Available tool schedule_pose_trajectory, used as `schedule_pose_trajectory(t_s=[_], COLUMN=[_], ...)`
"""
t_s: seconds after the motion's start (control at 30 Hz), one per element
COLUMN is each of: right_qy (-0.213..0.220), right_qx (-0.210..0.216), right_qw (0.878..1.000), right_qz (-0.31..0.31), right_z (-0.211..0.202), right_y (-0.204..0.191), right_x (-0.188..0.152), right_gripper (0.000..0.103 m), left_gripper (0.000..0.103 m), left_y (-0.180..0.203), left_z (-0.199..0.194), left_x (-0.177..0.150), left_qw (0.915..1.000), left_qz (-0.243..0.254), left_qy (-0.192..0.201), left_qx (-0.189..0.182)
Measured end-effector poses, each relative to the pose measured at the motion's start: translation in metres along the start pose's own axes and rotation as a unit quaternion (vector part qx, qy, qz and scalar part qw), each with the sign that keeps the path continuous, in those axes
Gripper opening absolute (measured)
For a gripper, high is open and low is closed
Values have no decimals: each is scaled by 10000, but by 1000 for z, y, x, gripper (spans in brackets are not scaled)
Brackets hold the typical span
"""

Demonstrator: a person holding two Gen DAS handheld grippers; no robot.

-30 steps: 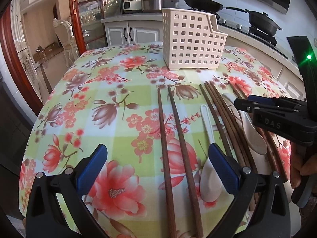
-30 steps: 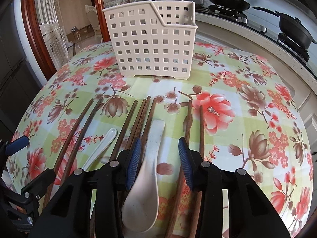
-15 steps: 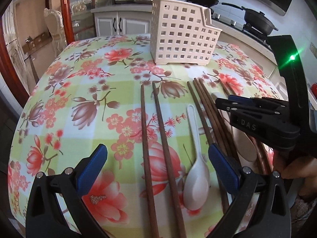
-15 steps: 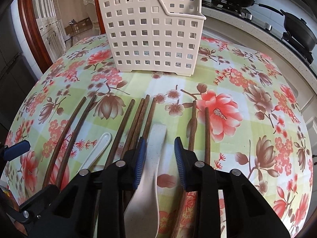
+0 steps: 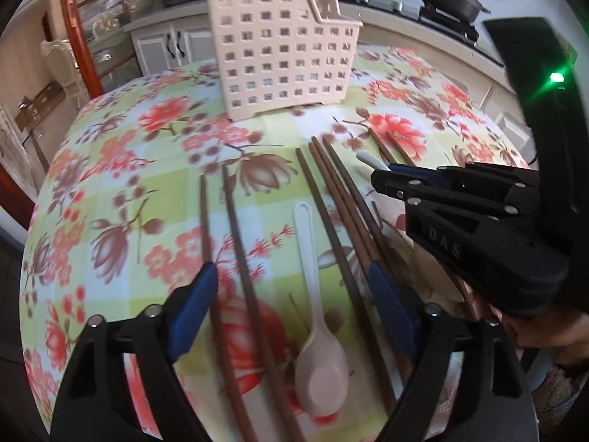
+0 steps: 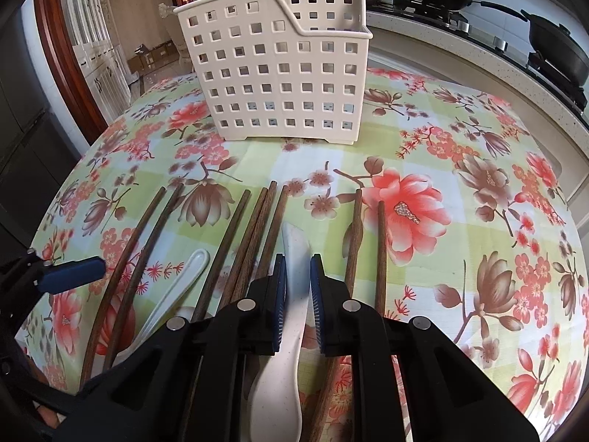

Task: Organize utensils
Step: 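Lower right tool onto a white spoon and close while left tool approaches another spoon, then close left tool on the white spoon while right tool holds its spoon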

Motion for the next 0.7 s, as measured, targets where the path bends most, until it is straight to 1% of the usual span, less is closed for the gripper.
schedule_pose_trajectory(t_s=[0.07,0.1,0.2,0.33,0.4,0.43,0.47,0.57,0.7], right_qy=[-26,-42,-49,-51,-45,-48,-44,-30,-73], right_qx=[38,61,186,310,353,388,419,436,450], right_qw=[10000,10000,9998,9994,9992,9991,9989,9989,9988], right_qz=[5,-1,46,150,167,185,204,193,169], right_z=[2,3,4,5,5,4,3,0,3], right_y=[0,0,0,3,5,5,6,7,8], right_x=[-1,-1,-2,-1,0,0,0,1,0], right_gripper=[15,15,16,16,16,17,17,18,18], left_gripper=[62,59,55,51,46,36,32,33,33], left_y=[0,0,0,1,3,4,6,10,10], left_z=[9,11,17,20,21,23,25,26,27], left_x=[4,5,5,7,9,9,9,10,11], left_qw=[9999,9998,9995,9990,9990,9989,9987,9986,9988], left_qz=[12,29,142,307,323,312,297,379,369], left_qy=[-128,-173,-251,-255,-258,-340,-397,-368,-325], left_qx=[38,33,89,224,178,37,-83,4,18])
Point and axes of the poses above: each gripper's, at about its wrist camera, not at the fingertips, and z roughly the way its jaws point, y to its right, x to its top, the point moved 3 cm from there along z, roughly the way its jaws point, and after that the axes turned 1 degree about x, right-handed, at the moved point
